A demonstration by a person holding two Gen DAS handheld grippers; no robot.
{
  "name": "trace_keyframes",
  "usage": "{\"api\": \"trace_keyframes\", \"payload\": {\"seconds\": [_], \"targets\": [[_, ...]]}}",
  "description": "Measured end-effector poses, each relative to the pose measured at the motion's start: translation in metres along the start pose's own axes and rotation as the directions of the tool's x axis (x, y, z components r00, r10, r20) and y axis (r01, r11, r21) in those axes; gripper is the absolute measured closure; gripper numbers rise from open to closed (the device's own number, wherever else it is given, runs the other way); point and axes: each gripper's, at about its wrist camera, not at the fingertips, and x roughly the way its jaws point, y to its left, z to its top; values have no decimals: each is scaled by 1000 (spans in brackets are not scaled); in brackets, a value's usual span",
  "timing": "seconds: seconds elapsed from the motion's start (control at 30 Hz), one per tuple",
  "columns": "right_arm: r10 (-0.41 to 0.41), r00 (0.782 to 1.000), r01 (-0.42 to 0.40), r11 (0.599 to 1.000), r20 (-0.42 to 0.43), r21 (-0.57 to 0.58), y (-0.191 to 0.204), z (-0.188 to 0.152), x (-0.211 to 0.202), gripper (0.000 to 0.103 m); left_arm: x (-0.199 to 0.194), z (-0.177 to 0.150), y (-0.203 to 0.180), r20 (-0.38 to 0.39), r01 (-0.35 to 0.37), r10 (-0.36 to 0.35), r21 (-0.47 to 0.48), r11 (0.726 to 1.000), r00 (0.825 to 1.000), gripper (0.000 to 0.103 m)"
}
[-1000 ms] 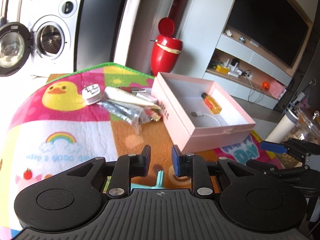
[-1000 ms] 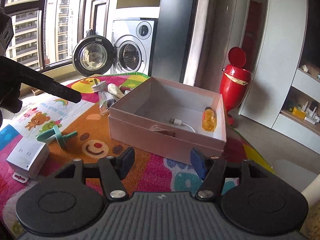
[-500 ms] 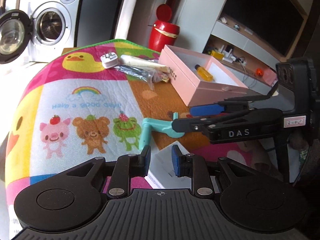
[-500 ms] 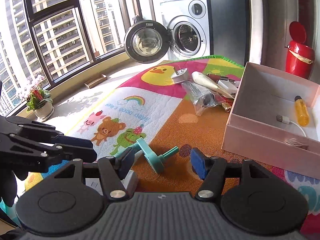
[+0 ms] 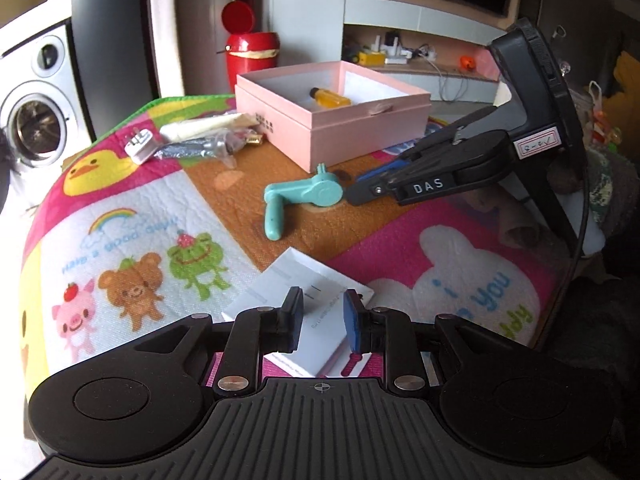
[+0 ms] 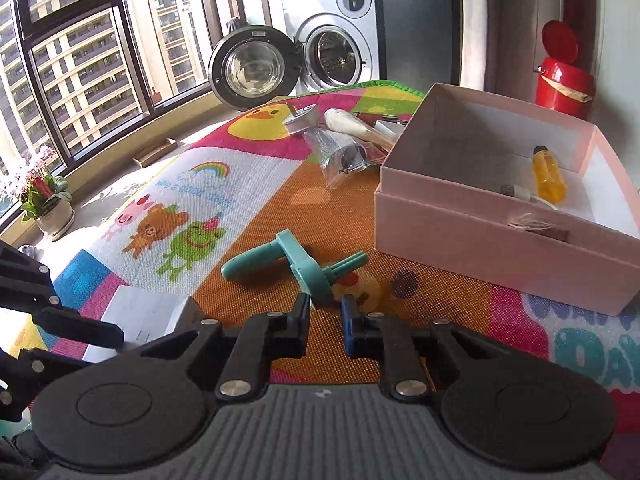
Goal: Organize rigid objects
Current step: 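Move the left gripper to the white Apple box while the right approaches the teal piece, then grasp the white Apple cable box with the left gripper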
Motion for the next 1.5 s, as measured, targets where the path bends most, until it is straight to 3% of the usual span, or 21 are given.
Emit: {"api": "trace_keyframes", "payload": {"seconds": [0.07, 0.2, 0.33, 0.43, 0.7, 0.77, 0.83, 1.07, 1.13, 1.27, 1.4, 1.5], "targets": [[-50, 999, 50, 999, 13, -2, -10, -9, -10, 87, 0, 2, -2, -4, 6, -6, 23, 1000, 1000, 78], [-90, 996, 89, 996, 27, 27, -29, -25, -25, 87, -8, 4, -2, -28, 98, -97, 47, 994, 995, 77], [-114, 993, 112, 991, 19, 79, -44, -36, -27, 86, -5, 1, -16, -64, 10, 0, 151, 988, 998, 75], [-102, 994, 96, 988, 42, 117, -49, -39, -28, 83, 2, 5, -16, -52, -32, 40, 145, 989, 998, 73], [-128, 990, 126, 991, 64, 39, -30, -43, -22, 38, 37, 21, -3, 41, -184, 181, 96, 978, 983, 67], [-133, 989, 130, 991, 60, 42, -29, -42, -21, 36, 41, 24, 2, 47, -192, 190, 51, 980, 981, 66], [-119, 991, 116, 991, 58, 61, -33, -41, -21, 33, 42, 26, 5, 48, -182, 181, 18, 983, 982, 64], [-91, 995, 89, 995, 49, 49, -31, -40, -18, 22, 37, 19, -17, 66, -67, 63, 51, 996, 996, 32], [-87, 995, 84, 995, 49, 49, -31, -40, -17, 21, 35, 17, -23, 71, -47, 43, 55, 997, 997, 31], [-82, 995, 80, 996, 48, 50, -32, -40, -17, 20, 25, 19, -11, 57, -13, 14, -17, 1000, 998, 33], [-84, 995, 82, 996, 45, 41, -31, -40, -16, 18, 15, 17, 17, 80, -153, 164, -135, 979, 983, 36], [-85, 995, 83, 996, 44, 39, -30, -40, -15, 18, 14, 11, 41, 79, -122, 148, -269, 955, 986, 36]]}}
